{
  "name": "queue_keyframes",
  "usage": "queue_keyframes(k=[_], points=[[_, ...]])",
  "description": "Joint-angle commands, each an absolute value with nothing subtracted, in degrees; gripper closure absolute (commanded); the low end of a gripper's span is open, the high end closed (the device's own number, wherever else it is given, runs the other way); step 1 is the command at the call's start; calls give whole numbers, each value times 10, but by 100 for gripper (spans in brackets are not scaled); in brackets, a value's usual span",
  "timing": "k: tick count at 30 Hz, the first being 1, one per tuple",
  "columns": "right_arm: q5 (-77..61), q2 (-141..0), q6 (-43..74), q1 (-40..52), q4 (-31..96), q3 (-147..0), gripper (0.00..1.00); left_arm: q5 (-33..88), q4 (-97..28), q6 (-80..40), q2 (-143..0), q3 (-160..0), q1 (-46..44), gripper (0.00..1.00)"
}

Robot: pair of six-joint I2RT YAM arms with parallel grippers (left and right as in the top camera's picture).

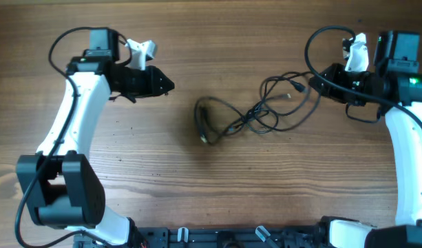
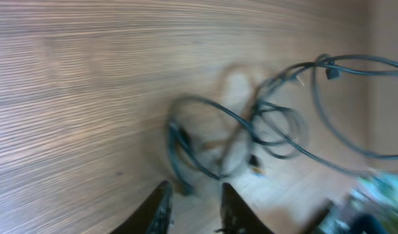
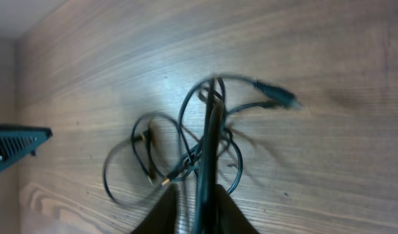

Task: Untangle cables

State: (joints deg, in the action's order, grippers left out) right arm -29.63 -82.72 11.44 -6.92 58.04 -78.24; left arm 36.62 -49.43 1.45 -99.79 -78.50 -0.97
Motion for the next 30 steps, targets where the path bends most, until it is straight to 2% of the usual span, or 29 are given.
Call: queue_keyframes(k=[1,2,4,5,7,10,14,21,24,30], points=[[-252,-867,142,-69,584,-794,33,265,-464,-83,-992,-788,-41,68],[-204,-880,171,-69,593,-794,16,265,-448,-100,-985,-788,-56,68],[-81,-898,235,-70,607,-794,2,269,-427,-108,-977,-788,-98,66],[-57,-901,247,-70,606,-794,0,269,-420,-108,-976,-788,-121,66],[-54,-902,246,-70,594,-794,0,269,-393,-107,-976,-788,-176,64],[-54,-902,246,-74,586,-794,0,260,-346,-108,-979,-788,-239,55],[-84,-902,218,-86,580,-794,0,254,-336,-115,-1028,-788,-296,54],[-105,-902,208,-86,585,-794,0,240,-242,-209,-1141,-788,-359,54],[-107,-902,208,-86,586,-794,0,205,-246,-220,-1167,-788,-375,58],[-106,-902,208,-86,585,-794,0,112,-244,-232,-1193,-787,-405,80]])
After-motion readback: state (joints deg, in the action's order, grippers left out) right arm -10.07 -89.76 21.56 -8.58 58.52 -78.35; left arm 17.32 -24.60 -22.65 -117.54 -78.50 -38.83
